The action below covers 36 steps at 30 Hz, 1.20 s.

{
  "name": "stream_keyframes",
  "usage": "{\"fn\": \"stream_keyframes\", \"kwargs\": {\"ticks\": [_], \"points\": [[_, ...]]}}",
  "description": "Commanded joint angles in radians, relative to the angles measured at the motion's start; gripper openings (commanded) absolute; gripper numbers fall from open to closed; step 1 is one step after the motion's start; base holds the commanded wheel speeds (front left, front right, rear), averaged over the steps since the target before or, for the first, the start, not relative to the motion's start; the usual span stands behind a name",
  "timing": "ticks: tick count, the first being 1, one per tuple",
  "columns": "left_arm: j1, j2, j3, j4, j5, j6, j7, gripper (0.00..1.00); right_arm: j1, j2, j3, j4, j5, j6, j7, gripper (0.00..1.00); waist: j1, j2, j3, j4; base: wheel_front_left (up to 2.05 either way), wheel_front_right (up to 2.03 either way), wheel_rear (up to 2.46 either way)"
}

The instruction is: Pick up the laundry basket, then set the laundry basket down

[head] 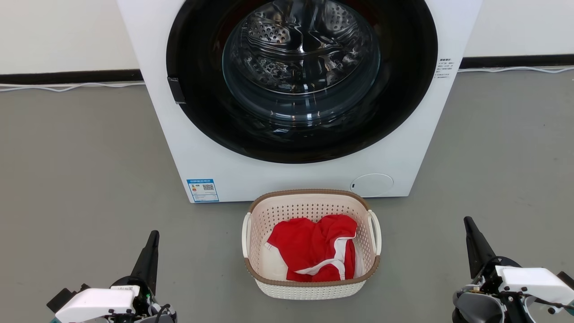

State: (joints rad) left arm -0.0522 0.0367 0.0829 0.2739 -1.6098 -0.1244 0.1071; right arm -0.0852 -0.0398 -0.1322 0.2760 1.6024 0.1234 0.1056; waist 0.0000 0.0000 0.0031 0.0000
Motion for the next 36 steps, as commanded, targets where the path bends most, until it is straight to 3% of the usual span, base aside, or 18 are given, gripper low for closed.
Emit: {"fn": "stream_keyframes", "kwargs": {"ticks": [1, 36], "points": [[-0.056, 0.013, 0.030, -0.029, 0.001, -0.006, 0.006, 0.00, -0.023, -0.010, 0.019, -0.031, 0.007, 0.007, 0.007, 0.00, 0.0000, 0.0000, 0.000, 0.000, 0.00, 0.00, 0.00], [-0.056, 0.013, 0.030, -0.029, 0.001, -0.006, 0.006, 0.00, -0.023, -0.010, 0.019, -0.031, 0.007, 0.007, 0.007, 0.00, 0.0000, 0.0000, 0.000, 0.000, 0.00, 0.00, 0.00]]}}
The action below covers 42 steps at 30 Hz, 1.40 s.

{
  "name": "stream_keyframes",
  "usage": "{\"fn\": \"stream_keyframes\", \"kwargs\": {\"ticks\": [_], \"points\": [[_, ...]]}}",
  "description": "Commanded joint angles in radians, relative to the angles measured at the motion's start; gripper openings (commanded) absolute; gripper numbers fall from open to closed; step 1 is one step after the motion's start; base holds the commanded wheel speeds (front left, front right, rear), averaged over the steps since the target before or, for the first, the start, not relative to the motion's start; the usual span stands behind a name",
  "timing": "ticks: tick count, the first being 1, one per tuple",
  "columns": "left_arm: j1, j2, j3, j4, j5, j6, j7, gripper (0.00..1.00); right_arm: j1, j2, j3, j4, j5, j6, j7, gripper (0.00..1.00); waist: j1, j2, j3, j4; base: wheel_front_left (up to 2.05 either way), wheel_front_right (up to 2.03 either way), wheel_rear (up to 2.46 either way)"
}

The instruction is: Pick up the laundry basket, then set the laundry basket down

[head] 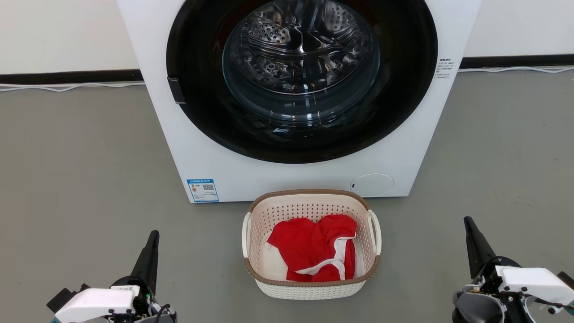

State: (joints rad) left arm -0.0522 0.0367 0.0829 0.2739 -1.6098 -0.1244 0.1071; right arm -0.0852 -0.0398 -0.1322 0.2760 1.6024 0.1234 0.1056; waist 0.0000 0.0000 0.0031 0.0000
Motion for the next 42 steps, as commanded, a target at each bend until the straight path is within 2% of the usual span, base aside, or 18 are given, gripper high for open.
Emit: {"fn": "stream_keyframes", "kwargs": {"ticks": [1, 42], "points": [[-0.056, 0.013, 0.030, -0.029, 0.001, -0.006, 0.006, 0.00, -0.023, -0.010, 0.019, -0.031, 0.007, 0.007, 0.007, 0.00, 0.0000, 0.0000, 0.000, 0.000, 0.00, 0.00, 0.00], [-0.056, 0.013, 0.030, -0.029, 0.001, -0.006, 0.006, 0.00, -0.023, -0.010, 0.019, -0.031, 0.007, 0.007, 0.007, 0.00, 0.0000, 0.0000, 0.000, 0.000, 0.00, 0.00, 0.00]]}}
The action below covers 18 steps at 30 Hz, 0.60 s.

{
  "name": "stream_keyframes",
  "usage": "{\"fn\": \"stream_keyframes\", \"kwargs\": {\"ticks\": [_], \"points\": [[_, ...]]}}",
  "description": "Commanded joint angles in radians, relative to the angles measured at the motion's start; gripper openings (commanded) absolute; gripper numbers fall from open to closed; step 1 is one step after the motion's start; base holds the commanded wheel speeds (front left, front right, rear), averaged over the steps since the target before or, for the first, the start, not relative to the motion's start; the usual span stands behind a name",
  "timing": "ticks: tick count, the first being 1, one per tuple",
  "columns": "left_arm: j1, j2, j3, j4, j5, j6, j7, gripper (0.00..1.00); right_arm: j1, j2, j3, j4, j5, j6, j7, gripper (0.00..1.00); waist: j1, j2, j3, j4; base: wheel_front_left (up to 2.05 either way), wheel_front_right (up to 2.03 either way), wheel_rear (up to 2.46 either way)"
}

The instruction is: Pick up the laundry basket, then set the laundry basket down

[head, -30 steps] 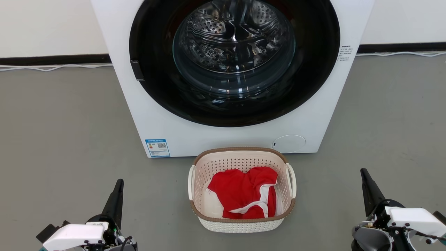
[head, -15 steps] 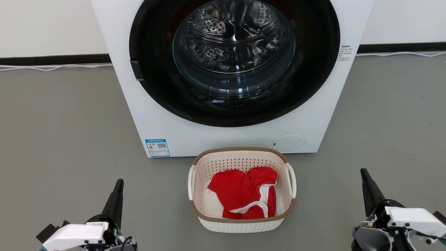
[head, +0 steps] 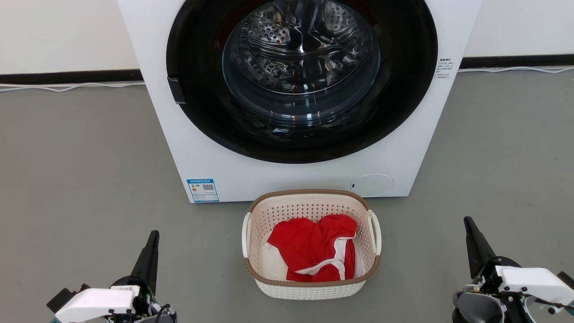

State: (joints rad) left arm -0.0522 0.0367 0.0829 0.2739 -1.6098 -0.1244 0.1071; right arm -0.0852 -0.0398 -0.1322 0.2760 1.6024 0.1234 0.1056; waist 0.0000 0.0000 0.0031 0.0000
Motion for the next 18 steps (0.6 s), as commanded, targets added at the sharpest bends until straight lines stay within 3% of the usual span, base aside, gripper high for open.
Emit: {"fn": "stream_keyframes", "kwargs": {"ticks": [1, 7, 8, 18], "points": [[-0.056, 0.013, 0.030, -0.029, 0.001, -0.006, 0.006, 0.00, -0.023, -0.010, 0.019, -0.031, 0.007, 0.007, 0.007, 0.00, 0.0000, 0.0000, 0.000, 0.000, 0.00, 0.00, 0.00], [-0.056, 0.013, 0.030, -0.029, 0.001, -0.006, 0.006, 0.00, -0.023, -0.010, 0.019, -0.031, 0.007, 0.007, 0.007, 0.00, 0.0000, 0.0000, 0.000, 0.000, 0.00, 0.00, 0.00], [0.000, 0.000, 0.000, 0.000, 0.000, 0.000, 0.000, 1.00, 0.000, 0.000, 0.000, 0.000, 0.000, 0.000, 0.000, 1.00, 0.0000, 0.0000, 0.000, 0.000, 0.00, 0.00, 0.00], [0.011, -0.003, -0.012, 0.011, -0.001, 0.000, -0.025, 1.00, 0.008, 0.002, 0.015, 0.006, -0.011, 0.000, -0.024, 1.00, 0.0018, 0.0000, -0.001, 0.000, 0.00, 0.00, 0.00]]}}
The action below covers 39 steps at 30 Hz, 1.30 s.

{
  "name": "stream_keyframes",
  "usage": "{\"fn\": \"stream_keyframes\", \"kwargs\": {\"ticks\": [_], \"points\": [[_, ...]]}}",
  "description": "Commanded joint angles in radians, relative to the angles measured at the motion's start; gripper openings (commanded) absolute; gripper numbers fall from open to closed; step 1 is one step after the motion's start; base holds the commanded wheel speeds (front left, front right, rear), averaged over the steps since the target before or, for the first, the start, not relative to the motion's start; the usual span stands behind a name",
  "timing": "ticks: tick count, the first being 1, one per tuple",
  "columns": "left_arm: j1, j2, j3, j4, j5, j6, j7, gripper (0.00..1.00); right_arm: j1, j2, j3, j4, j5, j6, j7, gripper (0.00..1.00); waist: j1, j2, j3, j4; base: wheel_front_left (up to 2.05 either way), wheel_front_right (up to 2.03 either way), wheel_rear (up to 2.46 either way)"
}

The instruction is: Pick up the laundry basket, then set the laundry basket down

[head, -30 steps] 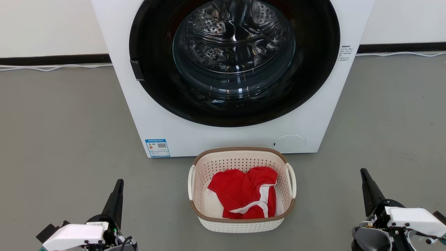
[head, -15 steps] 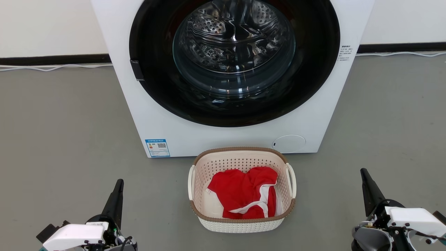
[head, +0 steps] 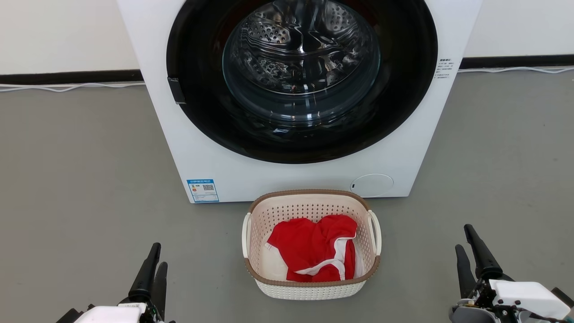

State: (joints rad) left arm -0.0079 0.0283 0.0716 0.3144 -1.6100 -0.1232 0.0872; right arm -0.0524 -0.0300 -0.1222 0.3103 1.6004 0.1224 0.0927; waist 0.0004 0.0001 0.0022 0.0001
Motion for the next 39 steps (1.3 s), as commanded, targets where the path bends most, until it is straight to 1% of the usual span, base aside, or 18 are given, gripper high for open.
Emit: {"fn": "stream_keyframes", "kwargs": {"ticks": [1, 3, 8, 13, 20, 22, 31, 39], "points": [[-0.033, 0.006, -0.002, -0.031, 0.000, -0.001, -0.008, 1.00, -0.024, -0.008, 0.006, -0.030, -0.011, 0.001, -0.014, 1.00, 0.0008, -0.0001, 0.000, 0.000, 0.00, 0.00, 0.00], [-0.032, 0.006, -0.004, -0.032, 0.003, -0.002, -0.014, 1.00, -0.023, -0.008, 0.009, -0.032, -0.020, 0.001, -0.020, 1.00, -0.0001, -0.0001, 0.002, 0.000, 0.00, 0.00, 0.00], [-0.031, 0.007, -0.008, -0.031, 0.022, -0.002, -0.026, 1.00, -0.023, -0.008, 0.014, -0.036, -0.047, 0.002, -0.031, 1.00, -0.0003, -0.0001, 0.003, -0.001, 0.00, 0.00, 0.00], [-0.033, 0.008, -0.008, -0.020, 0.074, -0.002, -0.041, 1.00, -0.023, -0.009, 0.015, -0.037, -0.119, 0.002, -0.046, 1.00, -0.0003, -0.0001, 0.003, -0.001, 0.00, 0.00, 0.00], [-0.036, 0.008, -0.004, -0.011, 0.159, -0.002, -0.061, 1.00, -0.024, -0.010, 0.017, -0.050, -0.246, 0.002, -0.067, 1.00, -0.0003, -0.0001, 0.004, -0.002, 0.00, 0.00, 0.00], [-0.037, 0.009, 0.001, -0.009, 0.218, -0.002, -0.073, 1.00, -0.024, -0.010, 0.022, -0.057, -0.325, 0.002, -0.078, 1.00, -0.0003, -0.0001, 0.004, -0.002, 0.00, 0.00, 0.00], [-0.037, 0.010, 0.000, -0.018, 0.359, 0.013, -0.099, 1.00, -0.028, -0.011, 0.032, -0.061, -0.544, 0.003, -0.105, 1.00, -0.0003, -0.0001, 0.006, -0.003, 0.00, 0.00, 0.00], [-0.038, 0.011, -0.010, -0.033, 0.503, 0.034, -0.123, 1.00, -0.034, -0.012, 0.037, -0.061, -0.677, 0.004, -0.128, 1.00, -0.0003, -0.0001, 0.007, -0.002, 0.00, 0.00, 0.00]]}}
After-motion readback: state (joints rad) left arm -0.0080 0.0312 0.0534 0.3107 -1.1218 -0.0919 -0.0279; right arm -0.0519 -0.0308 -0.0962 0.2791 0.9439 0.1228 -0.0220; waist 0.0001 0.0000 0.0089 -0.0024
